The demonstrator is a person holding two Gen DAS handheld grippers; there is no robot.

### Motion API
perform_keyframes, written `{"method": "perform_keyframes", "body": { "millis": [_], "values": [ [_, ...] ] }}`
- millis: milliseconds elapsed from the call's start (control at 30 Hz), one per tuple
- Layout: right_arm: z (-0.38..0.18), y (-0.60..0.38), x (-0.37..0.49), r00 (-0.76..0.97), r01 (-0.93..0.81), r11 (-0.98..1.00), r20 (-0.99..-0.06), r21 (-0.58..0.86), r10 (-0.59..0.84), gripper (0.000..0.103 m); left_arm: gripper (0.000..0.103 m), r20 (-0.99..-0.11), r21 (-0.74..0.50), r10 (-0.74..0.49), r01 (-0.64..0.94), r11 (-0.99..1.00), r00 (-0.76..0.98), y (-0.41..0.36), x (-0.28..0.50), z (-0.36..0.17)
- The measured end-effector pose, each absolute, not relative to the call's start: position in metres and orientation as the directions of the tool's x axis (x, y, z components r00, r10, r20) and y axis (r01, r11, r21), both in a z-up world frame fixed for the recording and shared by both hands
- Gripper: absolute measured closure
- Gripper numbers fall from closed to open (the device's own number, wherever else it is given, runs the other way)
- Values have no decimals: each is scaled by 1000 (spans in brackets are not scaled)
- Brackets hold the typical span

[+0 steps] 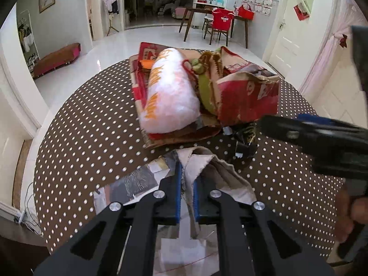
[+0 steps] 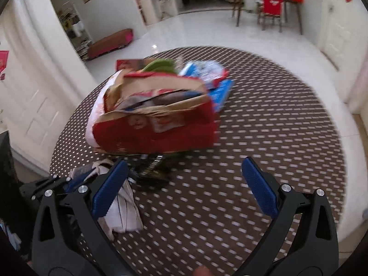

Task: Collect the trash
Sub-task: 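Grasp the newspaper with the left tool while the right tool grasps the dark snack wrapper, then carry the newspaper and dark wrapper over the blue wastebasket with both tools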

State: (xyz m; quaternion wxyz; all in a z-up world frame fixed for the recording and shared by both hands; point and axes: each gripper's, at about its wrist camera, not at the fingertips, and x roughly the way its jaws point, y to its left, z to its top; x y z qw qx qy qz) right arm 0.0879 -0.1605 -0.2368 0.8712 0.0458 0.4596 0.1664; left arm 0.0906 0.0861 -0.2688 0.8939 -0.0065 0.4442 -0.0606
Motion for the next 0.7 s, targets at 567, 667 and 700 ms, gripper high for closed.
{"method": "perform_keyframes", "body": {
  "millis": [567, 667, 700],
  "values": [
    [-256, -217, 52, 456, -293, 906, -787, 306, 414, 86, 97, -772, -95, -161, 139, 986, 615, 67, 63, -252],
    [-254, -243, 44, 469, -260, 911, -783, 320, 409, 87, 97, -766, -118, -203, 177, 977, 611, 50, 62, -248],
    [-253, -250, 44, 473, -250, 914, -783, 320, 404, 87, 97, -764, -123, -215, 189, 974, 609, 40, 64, -245]
  ]
}}
